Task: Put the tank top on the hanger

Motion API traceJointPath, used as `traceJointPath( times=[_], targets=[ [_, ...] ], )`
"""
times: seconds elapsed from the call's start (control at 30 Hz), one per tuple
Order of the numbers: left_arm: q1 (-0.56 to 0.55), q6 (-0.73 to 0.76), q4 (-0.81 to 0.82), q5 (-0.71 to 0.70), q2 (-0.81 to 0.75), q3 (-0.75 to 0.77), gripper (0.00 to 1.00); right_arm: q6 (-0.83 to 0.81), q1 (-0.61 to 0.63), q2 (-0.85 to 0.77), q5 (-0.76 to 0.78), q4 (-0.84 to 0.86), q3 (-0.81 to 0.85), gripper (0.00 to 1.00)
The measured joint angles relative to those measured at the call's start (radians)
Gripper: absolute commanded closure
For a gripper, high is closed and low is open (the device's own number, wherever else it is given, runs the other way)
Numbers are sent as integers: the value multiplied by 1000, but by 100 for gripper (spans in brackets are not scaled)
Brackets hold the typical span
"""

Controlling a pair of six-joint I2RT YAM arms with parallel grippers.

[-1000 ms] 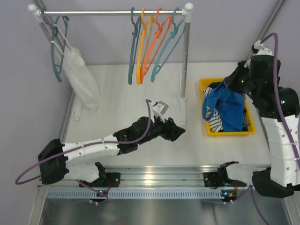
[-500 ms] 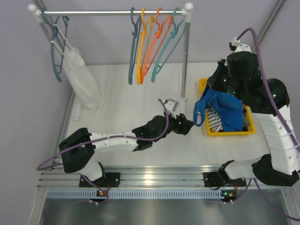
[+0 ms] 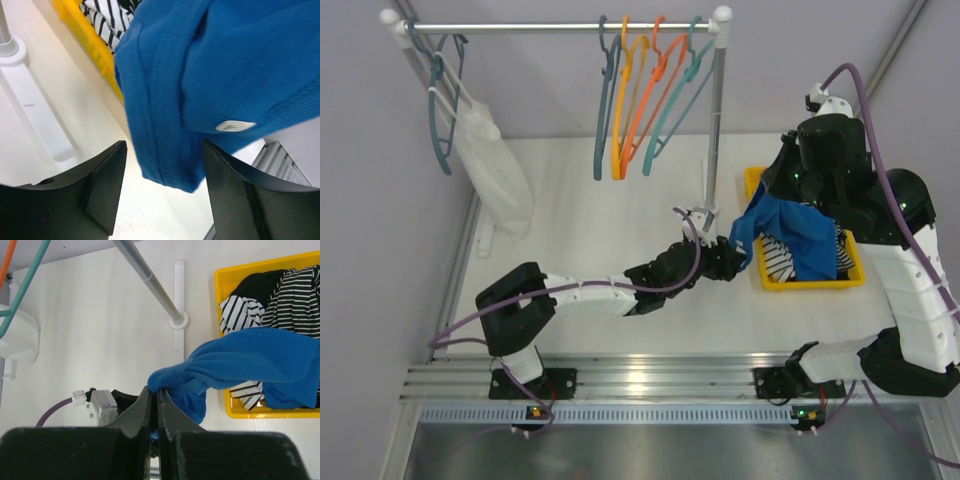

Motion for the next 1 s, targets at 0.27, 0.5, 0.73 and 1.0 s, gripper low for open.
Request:
traceJointPath(
  times=[0.27,0.5,0.73,1.0],
  targets=[
    [0,-26,-35,-34,41,8,46,0,0,-5,6,-8,0,100],
    [0,-1,-49,-35,42,13,100,-8,0,-20,6,-9,-1,100],
    [0,111,-153,-57,-159,11,100,-57,0,-61,14,8,-2,100],
    [0,269,-309,-83,-443,137,100,-170,0,-124,-30,125,0,100]
  ],
)
